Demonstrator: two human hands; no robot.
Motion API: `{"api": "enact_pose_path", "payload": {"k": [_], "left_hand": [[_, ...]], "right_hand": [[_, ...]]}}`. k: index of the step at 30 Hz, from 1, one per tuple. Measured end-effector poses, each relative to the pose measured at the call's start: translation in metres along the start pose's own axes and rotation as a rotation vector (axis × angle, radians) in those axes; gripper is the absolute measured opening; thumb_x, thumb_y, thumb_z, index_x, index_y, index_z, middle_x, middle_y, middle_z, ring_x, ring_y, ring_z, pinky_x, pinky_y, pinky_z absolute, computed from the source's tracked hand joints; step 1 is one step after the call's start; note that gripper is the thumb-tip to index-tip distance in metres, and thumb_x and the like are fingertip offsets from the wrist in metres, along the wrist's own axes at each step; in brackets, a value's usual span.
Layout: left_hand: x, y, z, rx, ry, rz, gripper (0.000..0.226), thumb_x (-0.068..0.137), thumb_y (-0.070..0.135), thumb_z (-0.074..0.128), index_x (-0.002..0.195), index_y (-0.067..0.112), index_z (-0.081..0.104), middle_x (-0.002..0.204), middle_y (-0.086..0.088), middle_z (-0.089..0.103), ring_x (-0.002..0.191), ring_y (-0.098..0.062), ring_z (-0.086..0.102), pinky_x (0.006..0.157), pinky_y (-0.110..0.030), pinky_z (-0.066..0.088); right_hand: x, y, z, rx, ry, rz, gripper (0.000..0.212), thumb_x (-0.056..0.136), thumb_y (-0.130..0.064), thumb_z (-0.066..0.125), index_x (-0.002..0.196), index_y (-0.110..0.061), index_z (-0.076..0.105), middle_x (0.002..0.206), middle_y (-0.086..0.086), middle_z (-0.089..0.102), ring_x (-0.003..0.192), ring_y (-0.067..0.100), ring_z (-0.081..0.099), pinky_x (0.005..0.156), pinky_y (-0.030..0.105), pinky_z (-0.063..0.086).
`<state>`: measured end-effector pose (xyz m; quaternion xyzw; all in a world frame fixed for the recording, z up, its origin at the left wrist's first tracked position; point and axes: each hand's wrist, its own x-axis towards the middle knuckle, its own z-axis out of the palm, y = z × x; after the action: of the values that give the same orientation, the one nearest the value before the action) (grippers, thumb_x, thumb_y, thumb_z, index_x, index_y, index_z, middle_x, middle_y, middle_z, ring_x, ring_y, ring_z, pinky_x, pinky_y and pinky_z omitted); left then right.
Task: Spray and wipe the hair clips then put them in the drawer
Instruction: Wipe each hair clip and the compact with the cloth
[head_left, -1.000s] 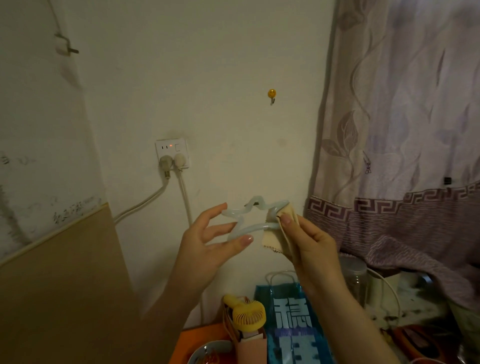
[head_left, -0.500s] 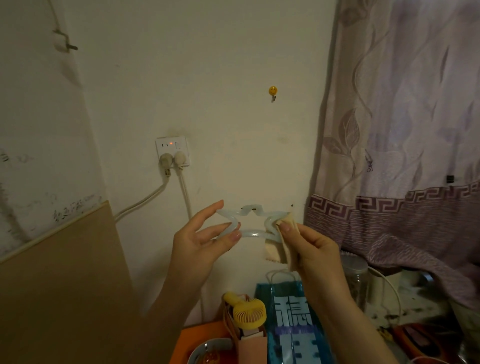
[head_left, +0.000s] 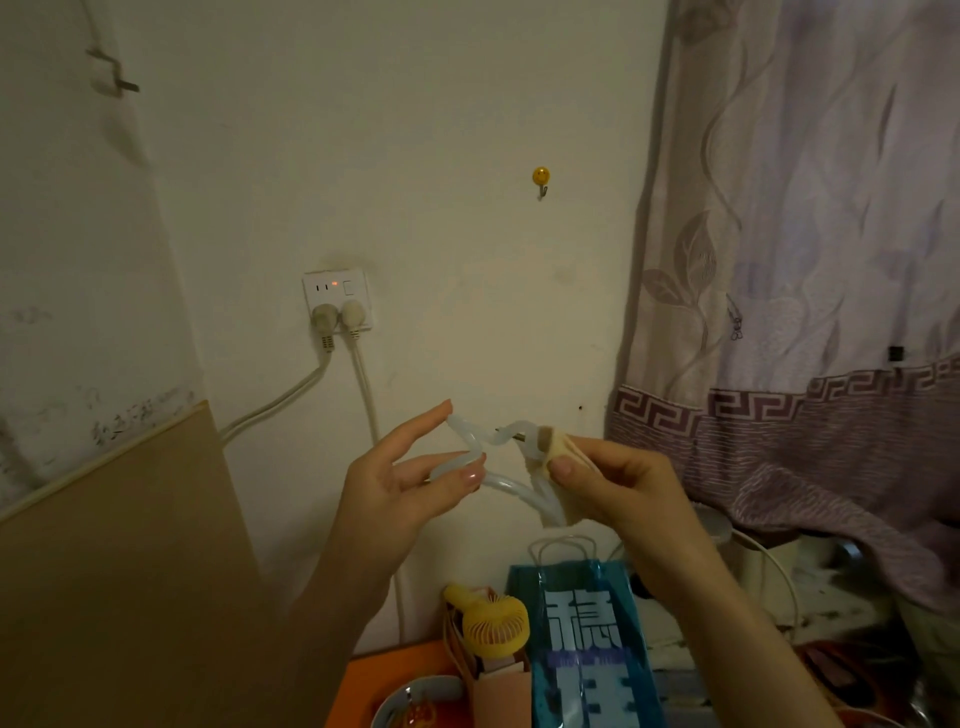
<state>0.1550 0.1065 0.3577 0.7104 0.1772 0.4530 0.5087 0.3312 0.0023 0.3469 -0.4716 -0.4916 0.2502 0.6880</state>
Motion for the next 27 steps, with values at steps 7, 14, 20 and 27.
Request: {"api": "enact_pose_path", "payload": {"k": [7, 14, 20, 27], "left_hand": [[-0.002, -0.003, 0.008, -0.134, 0.117, 0.000, 0.062, 0.060, 0.030, 0.076, 0.120, 0.029, 0.059, 0.094, -0.004, 0.076, 0.096, -0.018, 0.070, 0.080, -0.027, 0.057], [-0.002, -0.004, 0.019, -0.151, 0.156, 0.041, 0.046, 0.062, 0.032, 0.074, 0.108, 0.030, 0.067, 0.096, -0.004, 0.075, 0.097, -0.017, 0.070, 0.077, -0.026, 0.055], [-0.002, -0.005, 0.016, -0.128, 0.127, 0.055, 0.045, 0.064, 0.028, 0.073, 0.109, 0.031, 0.066, 0.095, -0.003, 0.075, 0.094, -0.017, 0.070, 0.078, -0.027, 0.055], [0.000, -0.001, 0.004, -0.082, 0.118, 0.072, 0.054, 0.060, 0.036, 0.073, 0.113, 0.036, 0.064, 0.098, 0.002, 0.075, 0.096, -0.015, 0.070, 0.070, -0.019, 0.055]], "right_hand": [[0.001, 0.009, 0.011, 0.064, 0.091, -0.035, 0.031, 0.066, -0.028, 0.068, 0.092, -0.013, 0.075, 0.079, 0.005, 0.073, 0.067, 0.012, 0.064, 0.061, 0.021, 0.054], [-0.003, 0.012, 0.019, 0.151, 0.102, 0.000, 0.025, 0.068, -0.028, 0.068, 0.086, -0.015, 0.078, 0.080, 0.011, 0.072, 0.069, 0.018, 0.060, 0.062, 0.027, 0.051], [-0.009, 0.016, 0.016, 0.172, 0.083, 0.033, 0.025, 0.071, -0.031, 0.067, 0.086, -0.015, 0.078, 0.078, 0.008, 0.073, 0.064, 0.012, 0.063, 0.058, 0.019, 0.052], [-0.014, 0.021, 0.001, 0.177, 0.175, 0.085, 0.025, 0.070, -0.033, 0.066, 0.090, -0.023, 0.078, 0.089, 0.008, 0.074, 0.070, 0.015, 0.067, 0.058, 0.021, 0.053]]}}
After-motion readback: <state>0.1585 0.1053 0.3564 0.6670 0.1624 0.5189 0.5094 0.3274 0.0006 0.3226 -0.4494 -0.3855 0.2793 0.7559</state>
